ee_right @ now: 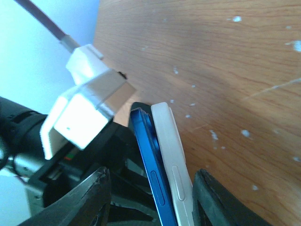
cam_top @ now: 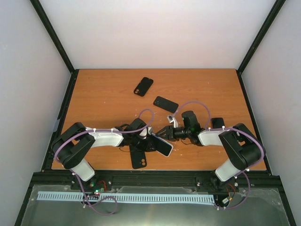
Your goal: Put the phone into the phone case
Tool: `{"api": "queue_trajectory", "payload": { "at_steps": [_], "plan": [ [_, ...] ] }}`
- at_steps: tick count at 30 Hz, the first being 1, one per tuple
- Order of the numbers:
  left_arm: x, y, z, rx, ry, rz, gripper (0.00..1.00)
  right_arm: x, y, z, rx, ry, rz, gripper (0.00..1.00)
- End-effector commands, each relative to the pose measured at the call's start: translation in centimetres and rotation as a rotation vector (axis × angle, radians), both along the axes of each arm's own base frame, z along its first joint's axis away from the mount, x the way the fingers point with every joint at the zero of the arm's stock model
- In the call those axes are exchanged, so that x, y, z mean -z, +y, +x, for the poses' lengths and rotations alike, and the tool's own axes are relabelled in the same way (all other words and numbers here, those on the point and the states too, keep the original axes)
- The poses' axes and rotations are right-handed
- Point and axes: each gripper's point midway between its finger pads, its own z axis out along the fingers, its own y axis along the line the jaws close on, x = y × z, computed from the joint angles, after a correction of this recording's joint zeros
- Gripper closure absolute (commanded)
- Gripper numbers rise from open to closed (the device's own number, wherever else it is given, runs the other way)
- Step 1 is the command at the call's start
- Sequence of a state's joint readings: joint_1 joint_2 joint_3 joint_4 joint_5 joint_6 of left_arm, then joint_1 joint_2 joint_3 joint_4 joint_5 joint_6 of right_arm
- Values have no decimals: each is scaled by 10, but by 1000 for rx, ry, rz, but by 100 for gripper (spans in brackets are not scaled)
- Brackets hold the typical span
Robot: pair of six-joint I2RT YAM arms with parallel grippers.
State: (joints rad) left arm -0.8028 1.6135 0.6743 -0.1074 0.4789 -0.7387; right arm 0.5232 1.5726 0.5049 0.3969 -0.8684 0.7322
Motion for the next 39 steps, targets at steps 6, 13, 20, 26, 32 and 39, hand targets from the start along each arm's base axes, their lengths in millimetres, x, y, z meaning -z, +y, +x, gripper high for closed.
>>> {"api": "queue_trajectory", "payload": {
  "at_steps": [6,13,20,26,32,39],
  "plan": [
    [23,22,17,-55,-83,135,71,16,0,-30,-128,82,-103,55],
    [21,21,19,-52,-87,135,70,24,-7,-26,-148,42,-200,60],
    [20,21,20,-55,-87,138,68,27,-9,-19,-124,11,-225,80],
    [19,21,21,-61,-88,141,67,28,-11,-16,-111,-23,-243,86],
    [-11,27,29,-121,-117,85,57,18,-14,-10,-68,-84,-240,88],
    [-132,49,57,-204,-314,-339,41,-50,-14,2,31,-320,-96,93]
  ]
}}
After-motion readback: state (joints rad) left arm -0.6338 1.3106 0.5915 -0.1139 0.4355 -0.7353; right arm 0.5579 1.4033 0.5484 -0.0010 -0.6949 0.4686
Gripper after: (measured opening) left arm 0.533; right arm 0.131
